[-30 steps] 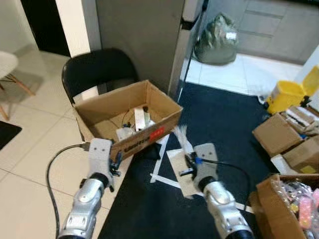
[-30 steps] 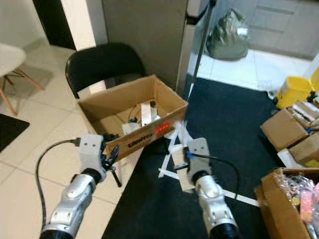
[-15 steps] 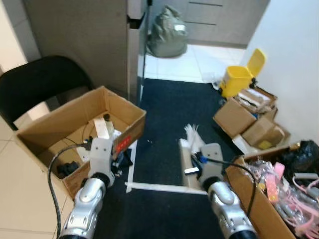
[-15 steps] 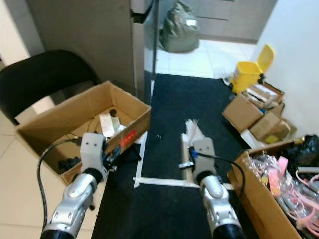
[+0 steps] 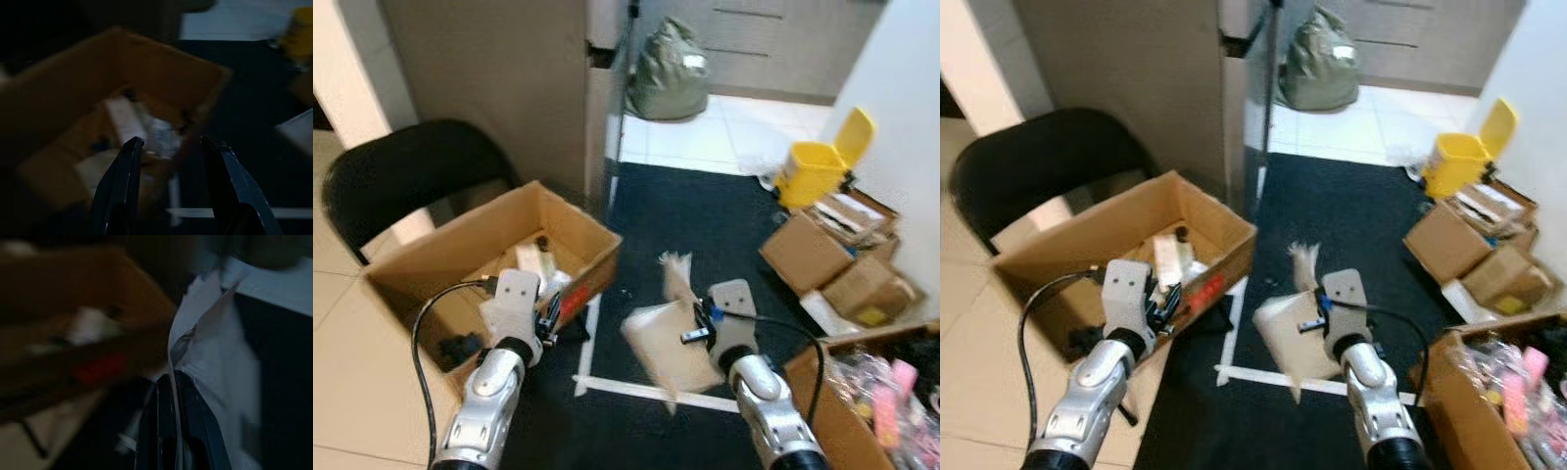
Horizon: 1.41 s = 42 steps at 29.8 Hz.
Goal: Picking trash to rubbish bin
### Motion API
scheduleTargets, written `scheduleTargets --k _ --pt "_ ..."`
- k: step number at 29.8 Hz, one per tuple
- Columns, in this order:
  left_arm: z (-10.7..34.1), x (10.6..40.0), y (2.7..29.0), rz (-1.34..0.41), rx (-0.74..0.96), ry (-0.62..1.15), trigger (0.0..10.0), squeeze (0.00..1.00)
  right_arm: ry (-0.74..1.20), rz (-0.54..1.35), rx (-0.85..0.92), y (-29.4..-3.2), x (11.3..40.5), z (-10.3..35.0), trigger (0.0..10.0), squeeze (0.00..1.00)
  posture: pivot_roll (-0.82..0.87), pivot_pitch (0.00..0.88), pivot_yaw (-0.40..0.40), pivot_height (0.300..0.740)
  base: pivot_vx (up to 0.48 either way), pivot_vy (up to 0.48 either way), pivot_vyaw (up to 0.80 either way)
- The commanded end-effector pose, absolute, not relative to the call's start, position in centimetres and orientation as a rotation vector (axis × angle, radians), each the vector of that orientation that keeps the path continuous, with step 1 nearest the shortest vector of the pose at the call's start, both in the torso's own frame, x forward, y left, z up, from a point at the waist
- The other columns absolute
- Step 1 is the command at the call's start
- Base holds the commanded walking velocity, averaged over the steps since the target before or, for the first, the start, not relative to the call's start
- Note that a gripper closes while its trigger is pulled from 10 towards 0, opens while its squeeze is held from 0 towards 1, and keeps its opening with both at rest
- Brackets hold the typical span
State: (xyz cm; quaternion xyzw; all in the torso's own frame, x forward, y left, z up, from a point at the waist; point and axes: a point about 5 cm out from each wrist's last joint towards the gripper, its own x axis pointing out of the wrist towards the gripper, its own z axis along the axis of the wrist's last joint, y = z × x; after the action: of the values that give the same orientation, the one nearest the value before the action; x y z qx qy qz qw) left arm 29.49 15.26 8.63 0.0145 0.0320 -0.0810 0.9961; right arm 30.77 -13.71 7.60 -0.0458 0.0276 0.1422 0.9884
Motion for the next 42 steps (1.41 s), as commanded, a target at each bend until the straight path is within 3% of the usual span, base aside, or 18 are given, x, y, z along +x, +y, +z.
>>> scheduleTargets --k 1,14,31,42 --pt "8.3 29.3 15.0 -0.174 0.028 0.079 10.0 0.0 0.039 0.282 -0.095 -14.2 31.0 8.2 10.0 0.0 0.01 0.12 -0.031 0.74 0.274 0.0 0.8" --pt "8.5 29.3 14.6 -0.185 0.032 0.074 10.0 0.0 -0.013 0.261 -0.091 -14.1 31.7 9.7 10.0 0.0 0.02 0.121 -0.03 0.74 0.275 0.0 0.8" --pt "9.4 29.9 14.6 -0.175 0.042 0.048 10.0 0.0 -0.123 0.191 0.034 -14.4 33.4 13.2 10.0 0.0 0.02 0.115 -0.027 0.74 0.143 0.0 0.0" --pt "10.0 30.4 14.8 -0.15 0.067 0.031 10.0 0.0 -0.178 0.228 0.116 -12.6 34.7 15.5 10.0 0.0 0.02 0.103 -0.027 0.74 0.0 0.0 0.0"
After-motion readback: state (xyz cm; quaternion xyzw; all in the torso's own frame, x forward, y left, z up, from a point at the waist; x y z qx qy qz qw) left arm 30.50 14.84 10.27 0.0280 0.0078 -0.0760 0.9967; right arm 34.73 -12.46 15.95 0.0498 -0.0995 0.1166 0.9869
